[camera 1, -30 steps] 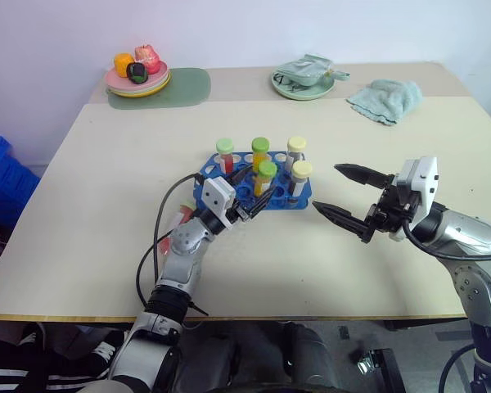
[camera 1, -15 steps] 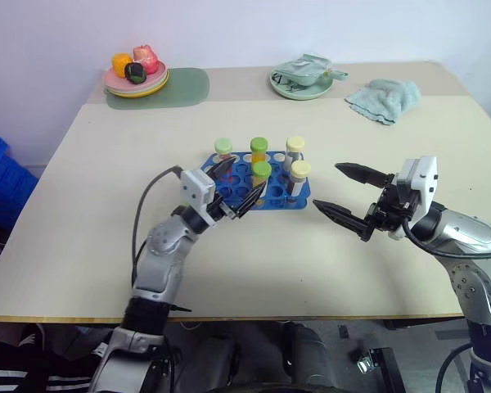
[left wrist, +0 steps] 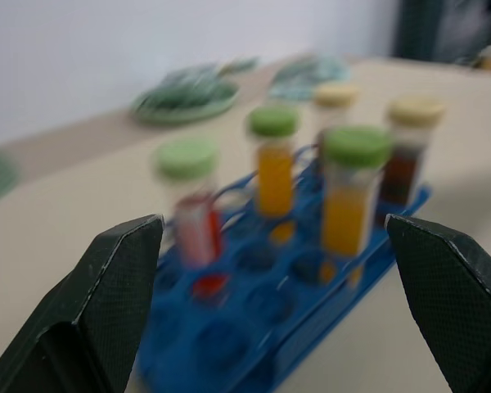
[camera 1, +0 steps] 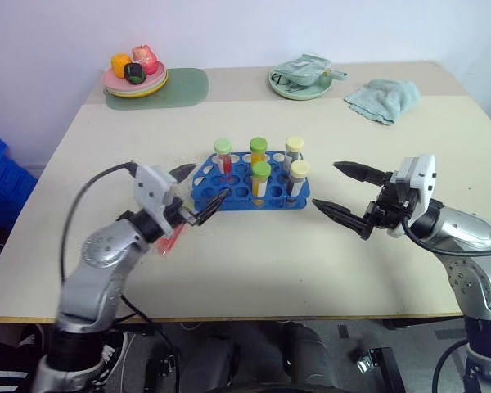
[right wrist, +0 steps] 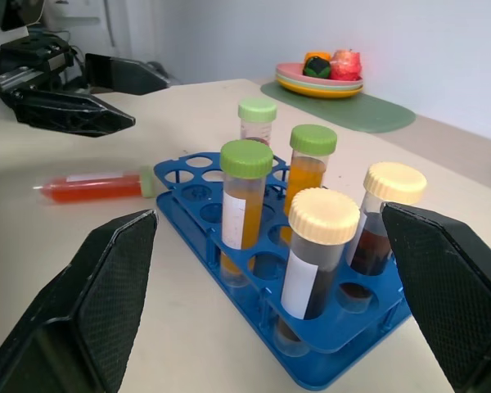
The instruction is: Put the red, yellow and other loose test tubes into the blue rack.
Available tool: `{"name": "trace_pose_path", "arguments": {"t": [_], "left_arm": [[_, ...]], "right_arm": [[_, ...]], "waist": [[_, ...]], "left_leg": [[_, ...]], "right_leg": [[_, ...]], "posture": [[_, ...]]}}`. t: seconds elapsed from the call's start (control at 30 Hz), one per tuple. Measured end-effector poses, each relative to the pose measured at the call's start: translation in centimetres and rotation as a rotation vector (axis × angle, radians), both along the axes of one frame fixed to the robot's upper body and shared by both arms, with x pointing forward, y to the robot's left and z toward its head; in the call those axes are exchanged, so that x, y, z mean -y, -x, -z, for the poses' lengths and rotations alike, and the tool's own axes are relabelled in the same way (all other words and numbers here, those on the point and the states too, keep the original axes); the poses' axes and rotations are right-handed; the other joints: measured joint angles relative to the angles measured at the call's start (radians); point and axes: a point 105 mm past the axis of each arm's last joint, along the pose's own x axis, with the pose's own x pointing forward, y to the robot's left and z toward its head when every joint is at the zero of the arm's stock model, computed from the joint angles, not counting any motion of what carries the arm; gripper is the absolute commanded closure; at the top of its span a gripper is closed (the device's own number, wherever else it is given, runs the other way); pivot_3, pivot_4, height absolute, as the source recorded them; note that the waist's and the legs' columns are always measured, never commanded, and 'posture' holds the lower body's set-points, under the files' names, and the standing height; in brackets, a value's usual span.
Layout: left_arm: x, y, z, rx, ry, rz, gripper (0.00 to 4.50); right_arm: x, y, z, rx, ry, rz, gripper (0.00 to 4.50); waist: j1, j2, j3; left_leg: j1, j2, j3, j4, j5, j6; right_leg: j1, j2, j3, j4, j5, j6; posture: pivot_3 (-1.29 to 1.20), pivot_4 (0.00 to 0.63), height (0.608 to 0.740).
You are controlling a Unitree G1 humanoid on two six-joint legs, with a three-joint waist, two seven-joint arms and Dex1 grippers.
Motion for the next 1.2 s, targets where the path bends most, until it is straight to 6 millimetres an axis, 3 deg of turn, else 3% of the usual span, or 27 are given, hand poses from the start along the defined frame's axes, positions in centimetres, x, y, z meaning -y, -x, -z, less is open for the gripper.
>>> {"name": "trace_pose_path", "arguments": {"t": [0.23, 0.37, 0.5, 0.6, 0.97, 1.2], "left_arm": [[-4.3, 1.3, -0.9, -0.281, -0.118, -0.147, 0.07], [-4.8, 0.7, -2.4, -0.307, -0.134, -0.187, 0.07], [-5.6, 0.6, -0.8, -0.411, -0.161, -0.234, 0.07], [-6.2, 0.7, 0.9, -0.589, -0.186, -0.242, 0.07], [-5.4, 0.3, 3.4, -0.897, -0.24, -0.122, 0.07], [-4.8, -0.9, 2.5, -0.966, -0.31, -0.088, 0.07]], "right_arm": [[-0.2, 1.3, 0.6, -0.057, 0.008, -0.095, 0.0], [-1.1, 2.3, 0.8, -0.078, 0.031, -0.173, 0.0], [-1.5, 2.2, 0.8, -0.09, 0.031, -0.183, 0.0], [-1.8, 1.9, 0.3, -0.071, 0.023, -0.183, 0.0], [-2.1, 1.5, 0.1, -0.067, 0.01, -0.167, 0.0], [-2.3, 1.6, 0.1, -0.061, 0.009, -0.159, 0.0]], "waist": [[0.0, 0.0, 0.0], [-0.001, 0.0, 0.0], [-0.005, 0.0, 0.0], [0.0, 0.0, 0.0], [-0.003, -0.001, 0.001], [-0.001, -0.001, 0.001]], "left_leg": [[0.0, 0.0, -0.001, 0.0, 0.0, 0.0], [0.001, 0.0, -0.001, -0.001, 0.0, 0.0], [0.001, 0.001, 0.0, -0.002, 0.0, -0.001], [0.001, 0.0, -0.001, -0.001, 0.0, -0.001], [0.0, 0.0, -0.002, -0.001, 0.0, -0.001], [0.0, -0.001, -0.002, 0.0, 0.0, -0.001]], "right_leg": [[0.0, 0.001, 0.0, 0.0, 0.0, 0.0], [0.001, 0.0, 0.0, 0.0, 0.0, 0.0], [-0.001, 0.002, 0.0, 0.0, 0.0, 0.0], [0.0, 0.001, 0.0, 0.0, 0.0, 0.0], [-0.001, 0.001, 0.0, 0.001, 0.0, 0.0], [-0.001, 0.0, 0.0, 0.001, 0.0, 0.0]], "posture": [[0.0, 0.15, 0.74], [0.0, 0.15, 0.74], [0.0, 0.15, 0.74], [0.0, 0.15, 0.74], [0.0, 0.15, 0.74], [0.0, 0.15, 0.74]]}}
